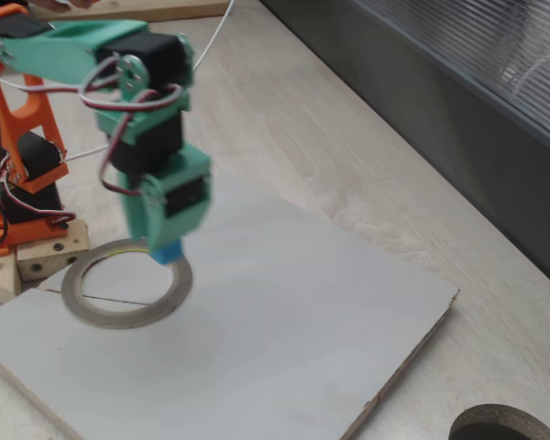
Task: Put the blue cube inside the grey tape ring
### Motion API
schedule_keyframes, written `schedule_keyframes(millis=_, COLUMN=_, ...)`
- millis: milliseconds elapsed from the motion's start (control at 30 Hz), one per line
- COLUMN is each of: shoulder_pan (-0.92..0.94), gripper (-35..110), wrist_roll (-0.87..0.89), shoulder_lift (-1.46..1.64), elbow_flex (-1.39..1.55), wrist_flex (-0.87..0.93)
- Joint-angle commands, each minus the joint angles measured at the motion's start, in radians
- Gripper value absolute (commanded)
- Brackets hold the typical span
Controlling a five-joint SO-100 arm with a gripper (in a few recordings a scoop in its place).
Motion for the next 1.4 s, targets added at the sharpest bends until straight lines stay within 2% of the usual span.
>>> schedule_keyframes(millis=0, shoulder_pan=0.017, gripper=2, wrist_roll=0.008, shoulder_lift=0.213, elbow_flex=0.219, wrist_flex=-0.038)
schedule_keyframes(millis=167, shoulder_pan=0.017, gripper=2, wrist_roll=0.006, shoulder_lift=0.353, elbow_flex=0.477, wrist_flex=-0.21)
schedule_keyframes(millis=300, shoulder_pan=0.017, gripper=2, wrist_roll=0.008, shoulder_lift=0.39, elbow_flex=0.541, wrist_flex=-0.268)
schedule_keyframes(millis=700, shoulder_pan=0.017, gripper=2, wrist_roll=0.008, shoulder_lift=0.377, elbow_flex=0.545, wrist_flex=-0.331)
schedule_keyframes(millis=1367, shoulder_pan=0.017, gripper=2, wrist_roll=0.008, shoulder_lift=0.376, elbow_flex=0.545, wrist_flex=-0.319)
